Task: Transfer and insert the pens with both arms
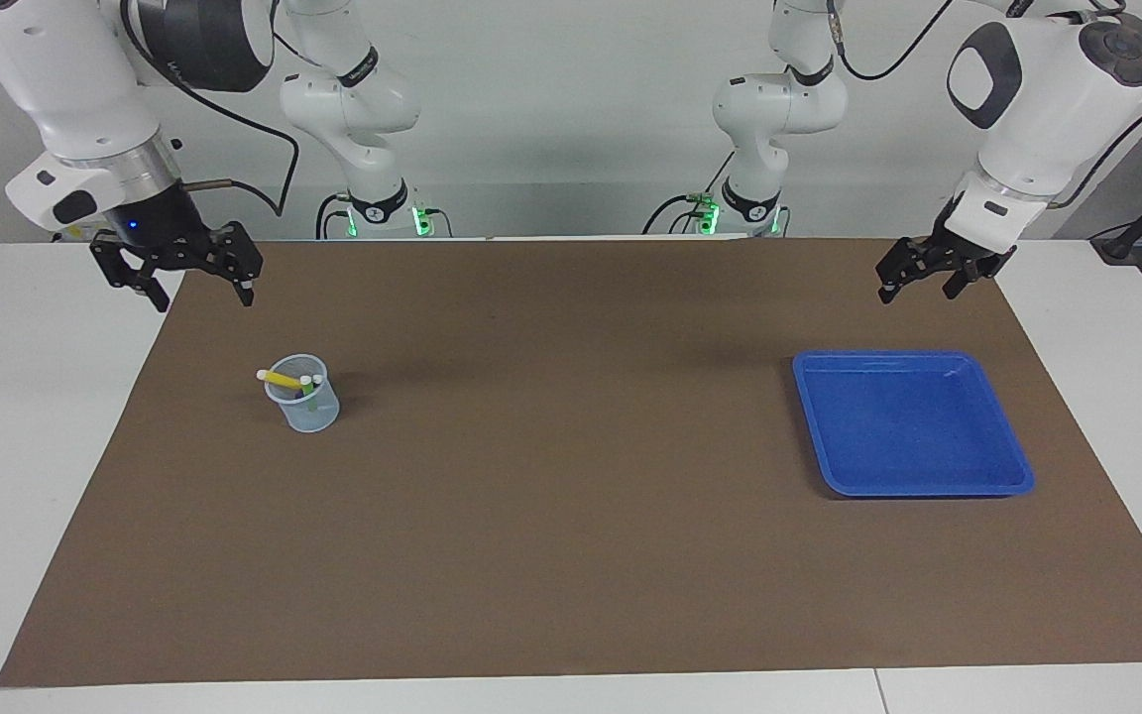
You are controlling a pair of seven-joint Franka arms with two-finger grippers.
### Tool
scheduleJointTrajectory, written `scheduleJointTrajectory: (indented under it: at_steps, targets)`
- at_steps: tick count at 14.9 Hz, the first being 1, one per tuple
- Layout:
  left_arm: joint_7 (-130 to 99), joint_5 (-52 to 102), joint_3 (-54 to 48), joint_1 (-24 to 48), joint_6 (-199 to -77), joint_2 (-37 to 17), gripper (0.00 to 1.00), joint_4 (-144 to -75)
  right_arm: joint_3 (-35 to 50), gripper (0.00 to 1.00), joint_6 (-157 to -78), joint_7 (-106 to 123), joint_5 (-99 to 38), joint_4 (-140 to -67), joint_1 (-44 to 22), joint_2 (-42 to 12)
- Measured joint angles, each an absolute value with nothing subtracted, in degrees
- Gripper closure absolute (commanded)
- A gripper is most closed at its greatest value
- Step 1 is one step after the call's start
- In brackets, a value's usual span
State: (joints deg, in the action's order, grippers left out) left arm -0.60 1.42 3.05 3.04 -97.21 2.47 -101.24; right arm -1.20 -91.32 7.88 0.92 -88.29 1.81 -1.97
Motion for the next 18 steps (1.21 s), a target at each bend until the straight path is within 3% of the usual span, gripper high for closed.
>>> scheduleJointTrajectory:
  at_steps: [18]
  targets:
    - [-0.6, 1.4, 3.0, 3.0, -97.2, 2.5, 0.00, -101.2, -1.6, 0.00, -89.2, 7.1, 0.9, -87.7, 1.7, -2.0]
